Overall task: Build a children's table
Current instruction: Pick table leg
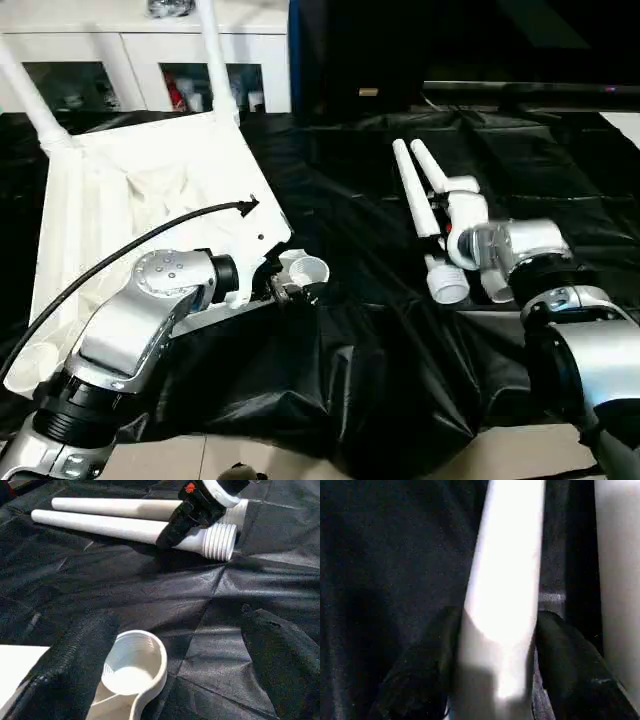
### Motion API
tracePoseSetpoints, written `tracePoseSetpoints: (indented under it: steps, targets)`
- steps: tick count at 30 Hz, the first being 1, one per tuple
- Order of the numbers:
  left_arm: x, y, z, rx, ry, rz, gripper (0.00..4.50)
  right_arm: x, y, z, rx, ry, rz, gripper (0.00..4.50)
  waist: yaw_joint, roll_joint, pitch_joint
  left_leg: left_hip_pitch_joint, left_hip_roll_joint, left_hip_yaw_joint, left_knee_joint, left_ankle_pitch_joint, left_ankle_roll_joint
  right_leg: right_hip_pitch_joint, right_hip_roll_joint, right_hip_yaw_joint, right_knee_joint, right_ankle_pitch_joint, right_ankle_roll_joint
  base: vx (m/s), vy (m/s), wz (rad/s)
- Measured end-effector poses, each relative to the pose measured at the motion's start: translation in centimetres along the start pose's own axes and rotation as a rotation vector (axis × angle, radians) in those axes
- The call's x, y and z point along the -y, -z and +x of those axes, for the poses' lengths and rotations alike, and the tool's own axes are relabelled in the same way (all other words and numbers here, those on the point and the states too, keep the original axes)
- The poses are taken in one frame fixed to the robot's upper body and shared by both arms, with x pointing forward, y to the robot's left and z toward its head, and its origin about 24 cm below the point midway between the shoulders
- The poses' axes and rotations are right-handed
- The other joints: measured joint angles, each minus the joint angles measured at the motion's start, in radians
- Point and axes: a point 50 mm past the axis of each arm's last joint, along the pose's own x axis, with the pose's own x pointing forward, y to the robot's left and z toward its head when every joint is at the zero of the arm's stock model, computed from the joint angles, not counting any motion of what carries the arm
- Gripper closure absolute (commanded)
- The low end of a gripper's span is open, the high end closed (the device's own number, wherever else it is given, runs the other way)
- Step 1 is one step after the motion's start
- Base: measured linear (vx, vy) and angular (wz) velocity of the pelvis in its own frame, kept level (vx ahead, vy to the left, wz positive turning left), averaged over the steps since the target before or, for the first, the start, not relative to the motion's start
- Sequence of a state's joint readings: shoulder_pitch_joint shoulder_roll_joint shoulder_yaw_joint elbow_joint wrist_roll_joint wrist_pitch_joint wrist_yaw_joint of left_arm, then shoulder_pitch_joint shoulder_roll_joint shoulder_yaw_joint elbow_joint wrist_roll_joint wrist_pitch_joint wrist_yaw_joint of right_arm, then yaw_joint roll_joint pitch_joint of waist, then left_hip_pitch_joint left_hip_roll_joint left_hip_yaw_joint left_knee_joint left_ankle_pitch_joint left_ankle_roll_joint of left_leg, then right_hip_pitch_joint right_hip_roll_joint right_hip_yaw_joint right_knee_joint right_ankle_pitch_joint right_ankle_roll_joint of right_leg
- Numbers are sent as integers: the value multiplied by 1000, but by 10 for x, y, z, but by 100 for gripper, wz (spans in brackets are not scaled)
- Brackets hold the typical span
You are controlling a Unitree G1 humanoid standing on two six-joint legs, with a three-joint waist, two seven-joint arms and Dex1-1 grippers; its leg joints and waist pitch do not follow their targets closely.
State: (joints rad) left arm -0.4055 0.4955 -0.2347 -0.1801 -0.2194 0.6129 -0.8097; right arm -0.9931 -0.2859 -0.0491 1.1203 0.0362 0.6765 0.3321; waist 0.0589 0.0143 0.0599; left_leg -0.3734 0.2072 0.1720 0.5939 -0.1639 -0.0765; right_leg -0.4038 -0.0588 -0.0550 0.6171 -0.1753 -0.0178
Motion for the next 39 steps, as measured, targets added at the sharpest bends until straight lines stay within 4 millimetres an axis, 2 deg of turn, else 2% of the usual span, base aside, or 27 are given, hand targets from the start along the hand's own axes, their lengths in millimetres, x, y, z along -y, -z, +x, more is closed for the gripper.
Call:
tracePoseSetpoints:
  steps: [4, 25, 27, 30, 32, 34, 36, 39]
  targets:
    - [0, 0, 0, 0, 0, 0, 0, 0, 0, 0, -2, 2, -9, 258, 0, 0, 0, 0, 0, 0, 1, 0, 0, 0, 0, 0, 1, 0, 0, 0, 0, 0]
    - [1, 0, 2, 7, -1, -4, 0, 6, 1, 0, 23, 46, 64, 263, -1, 0, 0, 0, 0, -1, 4, 0, 0, 0, 0, 0, 4, 0, -1, 0, 0, 0]
    - [1, -2, 4, 36, -18, -23, 0, 3, -2, 1, 78, 14, 124, 263, -1, 2, 1, 0, 0, 0, 5, 0, 0, 0, 0, 0, 4, 0, -1, 0, 0, 0]
    - [-8, -8, 6, 93, -85, -66, 0, -4, -17, -2, 218, -21, 168, 263, -1, 6, 4, -1, 0, 0, 6, 0, 0, -2, 0, 1, 7, 0, -1, 0, 0, 0]
    - [-16, -17, 7, 134, -146, -78, 0, -6, -28, -9, 338, -40, 158, 263, 0, 7, 4, -1, 0, 0, 6, 0, 0, -3, 0, 0, 7, 0, 0, 0, 0, 0]
    - [-30, -27, 7, 184, -253, -107, 0, -17, -35, -16, 517, -109, 95, 263, 2, 6, 4, -2, 1, 0, 6, 0, 0, -3, 0, 0, 7, 0, 1, 0, 0, 0]
    - [-37, -34, 8, 217, -306, -128, 0, -30, -37, -18, 561, -175, 56, 263, -1, 6, 4, -2, 0, 0, 6, 0, 0, -3, 0, 0, 7, 0, 1, 0, 0, 0]
    - [-38, -43, 17, 290, -323, -221, 0, -51, -25, -25, 597, -438, 91, 263, 3, 5, 4, -6, 0, 0, 6, -1, 1, -3, 0, 0, 3, 0, 0, 0, 0, 0]
